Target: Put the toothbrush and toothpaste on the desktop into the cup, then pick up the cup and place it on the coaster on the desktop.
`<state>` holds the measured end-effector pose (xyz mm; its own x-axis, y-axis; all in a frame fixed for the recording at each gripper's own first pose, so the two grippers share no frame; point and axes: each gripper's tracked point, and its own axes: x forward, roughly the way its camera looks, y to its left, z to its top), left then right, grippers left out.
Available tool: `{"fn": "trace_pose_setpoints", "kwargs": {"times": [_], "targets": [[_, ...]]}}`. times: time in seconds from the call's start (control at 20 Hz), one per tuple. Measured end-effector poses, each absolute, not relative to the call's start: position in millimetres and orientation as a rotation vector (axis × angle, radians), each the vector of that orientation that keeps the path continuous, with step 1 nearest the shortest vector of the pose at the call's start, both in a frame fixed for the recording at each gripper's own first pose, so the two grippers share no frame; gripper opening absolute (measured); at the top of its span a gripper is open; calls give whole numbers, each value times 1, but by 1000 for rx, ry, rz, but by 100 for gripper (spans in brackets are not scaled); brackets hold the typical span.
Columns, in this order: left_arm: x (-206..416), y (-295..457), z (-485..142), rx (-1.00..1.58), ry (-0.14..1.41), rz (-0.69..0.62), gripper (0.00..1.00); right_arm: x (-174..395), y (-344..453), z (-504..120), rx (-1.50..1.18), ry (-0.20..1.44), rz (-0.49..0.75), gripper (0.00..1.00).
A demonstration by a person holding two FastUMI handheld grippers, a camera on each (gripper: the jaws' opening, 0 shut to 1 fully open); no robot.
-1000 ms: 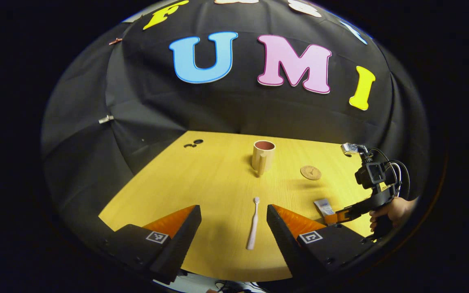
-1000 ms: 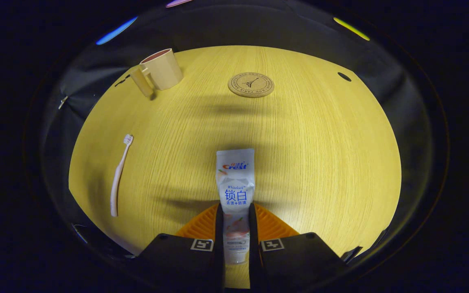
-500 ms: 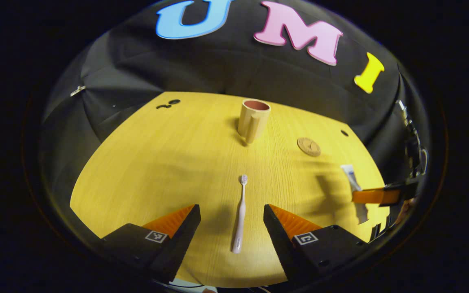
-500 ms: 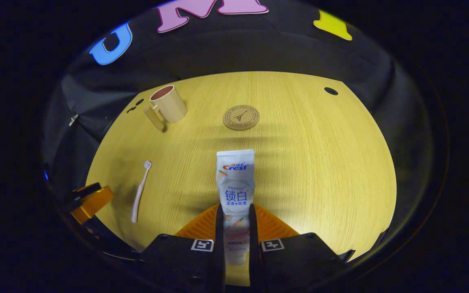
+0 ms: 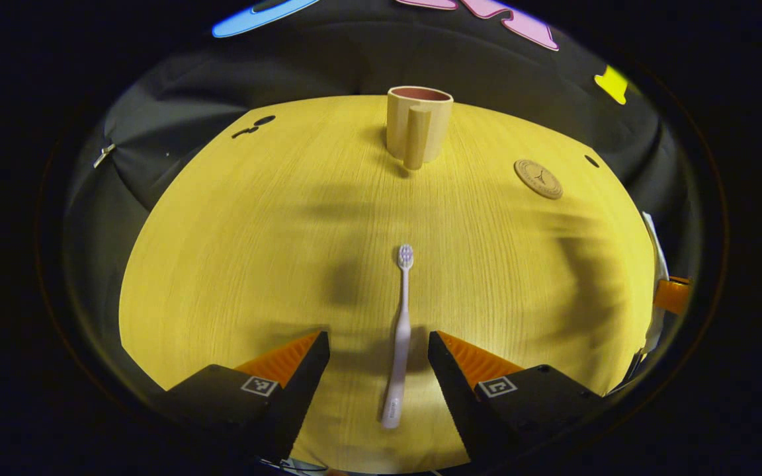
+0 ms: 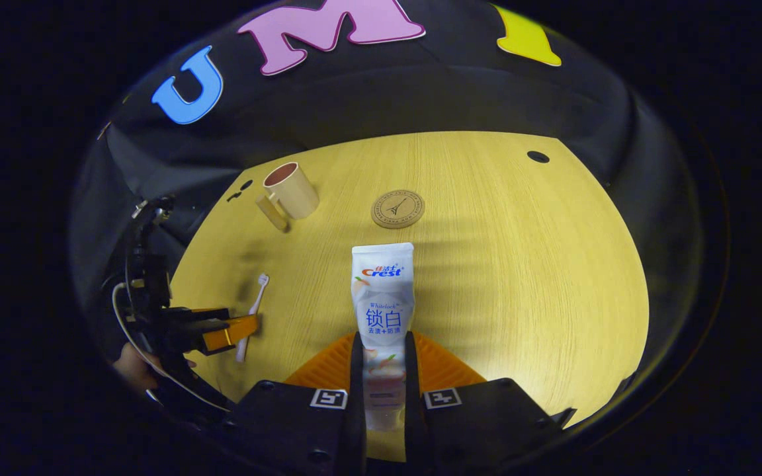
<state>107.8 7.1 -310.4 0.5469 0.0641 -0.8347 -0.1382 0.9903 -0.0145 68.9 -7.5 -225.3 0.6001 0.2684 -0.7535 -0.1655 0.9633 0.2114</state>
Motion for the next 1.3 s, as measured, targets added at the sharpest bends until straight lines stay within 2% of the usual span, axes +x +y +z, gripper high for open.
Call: {"fn": "trace_pose_setpoints", "kwargs": {"times": [0.15,0.2,0.25,0.3,0.35,0.5,0.55,0.6,0.95,1.0,1.05,1.3], "targets": [[109,4,-315,-71,1004,113,90,78,-6,-223,101,867,284,27],[110,3,-313,-59,1008,100,85,81,-8,-222,91,861,285,27],[112,1,-316,-47,1026,81,84,84,-5,-220,86,852,291,27],[112,-3,-314,-34,1032,60,75,88,-3,-219,85,842,294,27],[113,-5,-314,-17,1043,41,72,92,0,-218,81,832,294,27],[120,-7,-316,6,1068,10,34,102,11,-211,95,816,295,27],[120,-5,-316,2,1077,18,30,105,16,-209,93,808,306,27],[120,-6,-312,-14,1075,28,12,111,19,-206,75,800,313,27],[118,-9,-309,-74,984,28,7,164,60,-172,28,660,362,27],[119,-8,-304,-82,957,30,11,175,68,-165,35,636,368,27],[121,-5,-298,-84,922,31,7,185,75,-158,39,610,374,27],[117,7,-262,-118,803,52,6,241,113,-121,83,491,380,27]]}}
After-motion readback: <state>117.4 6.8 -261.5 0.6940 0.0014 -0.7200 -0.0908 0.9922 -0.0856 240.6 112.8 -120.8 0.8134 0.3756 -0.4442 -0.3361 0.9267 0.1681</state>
